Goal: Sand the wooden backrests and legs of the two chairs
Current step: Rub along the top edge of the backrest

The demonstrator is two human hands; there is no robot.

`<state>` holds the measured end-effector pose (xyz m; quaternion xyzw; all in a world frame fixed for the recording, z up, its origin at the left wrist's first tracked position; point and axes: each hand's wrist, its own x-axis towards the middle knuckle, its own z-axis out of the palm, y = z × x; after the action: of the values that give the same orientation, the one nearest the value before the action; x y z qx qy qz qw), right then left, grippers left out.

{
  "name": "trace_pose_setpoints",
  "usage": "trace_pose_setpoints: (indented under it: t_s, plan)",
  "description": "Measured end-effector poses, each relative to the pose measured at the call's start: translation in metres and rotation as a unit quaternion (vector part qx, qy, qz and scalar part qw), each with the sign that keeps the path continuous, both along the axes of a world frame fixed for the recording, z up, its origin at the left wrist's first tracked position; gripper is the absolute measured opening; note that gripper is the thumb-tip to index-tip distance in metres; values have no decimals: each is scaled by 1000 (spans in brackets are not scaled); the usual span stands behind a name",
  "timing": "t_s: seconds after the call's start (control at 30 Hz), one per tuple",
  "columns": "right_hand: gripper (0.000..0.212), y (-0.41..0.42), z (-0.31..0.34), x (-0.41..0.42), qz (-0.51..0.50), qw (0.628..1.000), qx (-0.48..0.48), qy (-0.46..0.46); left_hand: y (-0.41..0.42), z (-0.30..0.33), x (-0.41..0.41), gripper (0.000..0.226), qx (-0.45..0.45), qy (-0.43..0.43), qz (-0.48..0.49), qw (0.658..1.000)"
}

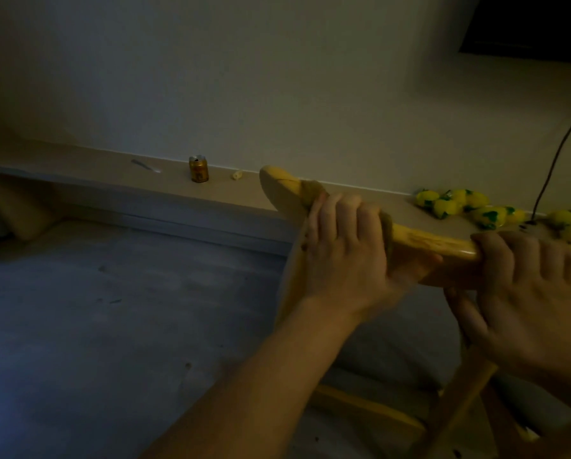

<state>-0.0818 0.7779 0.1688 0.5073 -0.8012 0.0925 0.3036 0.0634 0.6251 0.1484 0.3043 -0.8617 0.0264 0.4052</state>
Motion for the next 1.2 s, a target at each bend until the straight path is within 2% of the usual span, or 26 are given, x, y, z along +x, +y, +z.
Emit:
trace_pose_setpoints:
  t_s: [0.1, 0.3, 0.43, 0.57, 0.73, 0.87, 0.97, 1.1, 1.2]
  plan:
    - [81, 0, -1, -5, 7, 1000, 18, 6, 24, -5, -14, 90, -29, -47, -39, 998]
    - [90, 2, -7, -22, 6, 998, 62, 14, 7, -4, -1, 86, -92, -31, -64, 993]
    - [87, 1, -8, -18, 24, 999, 37, 20, -11, -3, 11, 79, -68, -29, -32, 997]
    - [82, 0, -4, -7, 42, 999, 4, 15, 11, 0, -4, 80, -11, -3, -21, 1000]
    - [77, 8, -1, -10, 61, 998, 12, 21, 45, -9, -30, 80, -50, -18, -59, 997]
    - [81, 15, 10, -20, 91, 993, 61, 34, 24, -11, -17, 76, -83, -12, -65, 994]
    - [85, 17, 14, -20, 92, 992, 78, 25, 5, -10, -1, 74, -88, -16, -30, 996]
    - [82, 10, 8, -8, 75, 995, 58, -3, 23, -2, -12, 81, -28, -32, -18, 999]
    - [70, 9, 7, -9, 92, 995, 37, -19, 48, 4, -30, 83, -22, -76, -78, 994]
